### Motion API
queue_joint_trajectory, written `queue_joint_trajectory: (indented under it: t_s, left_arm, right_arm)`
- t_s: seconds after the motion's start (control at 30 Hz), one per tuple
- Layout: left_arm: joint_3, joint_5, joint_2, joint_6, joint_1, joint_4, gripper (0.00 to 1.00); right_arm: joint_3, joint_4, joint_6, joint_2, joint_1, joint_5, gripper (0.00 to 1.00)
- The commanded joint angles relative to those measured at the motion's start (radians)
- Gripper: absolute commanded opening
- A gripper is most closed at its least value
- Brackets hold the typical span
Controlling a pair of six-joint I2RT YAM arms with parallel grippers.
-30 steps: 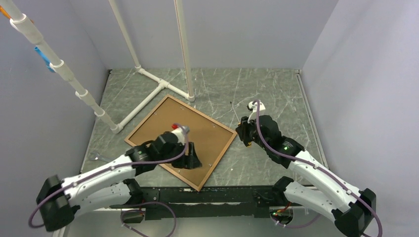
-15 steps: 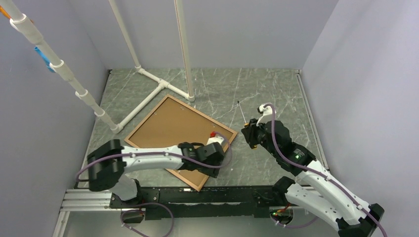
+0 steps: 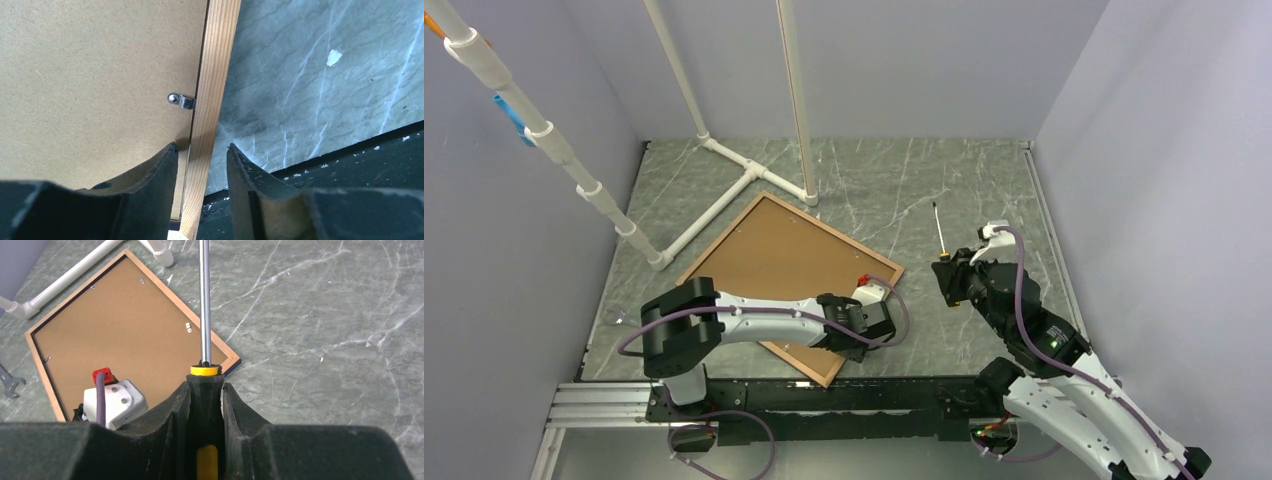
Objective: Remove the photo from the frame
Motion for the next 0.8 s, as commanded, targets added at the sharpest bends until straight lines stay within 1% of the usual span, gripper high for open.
queue_joint_trajectory:
  t_s: [0.0, 0.13, 0.23, 0.33, 0.43, 0.47, 0.5, 0.77]
  left_arm:
    - [0.049, -0.024, 0.042, -0.041, -0.015, -0.006, 0.42]
    - [0.074, -0.031, 0.072, -0.054, -0.018, -0.009, 0.33]
    - [0.105, -0.037, 0.092, -0.059, -0.017, -0.008, 0.26]
    - [0.128, -0.022, 0.106, -0.061, -0.012, 0.033, 0.17]
    - [0.154, -0.016, 0.114, -0.097, -0.004, 0.079, 0.08]
    - [0.170, -0.030, 0.121, -0.123, -0.001, 0.075, 0.02]
    - [0.190, -0.049, 0.129, -0.164, -0.001, 0.058, 0.00]
    - [0.371, -0.151, 0.220, -0.427, 0.015, -0.007, 0.00]
  right_arm:
    - [0.020, -0.008, 0.018, -0.022, -0.002, 0.025, 0.00]
    - [0.029, -0.024, 0.048, -0.030, -0.002, 0.040, 0.00]
    - [0.059, -0.076, 0.088, -0.017, -0.002, 0.076, 0.00]
    - [0.094, -0.123, 0.102, -0.011, -0.001, 0.099, 0.00]
    - [0.115, -0.142, 0.094, -0.030, -0.001, 0.117, 0.00]
    - [0.121, -0.147, 0.092, -0.038, -0.002, 0.125, 0.00]
    - [0.127, -0.153, 0.089, -0.044, -0.003, 0.133, 0.00]
    - [0.171, -0.222, 0.143, -0.005, -0.002, 0.155, 0.00]
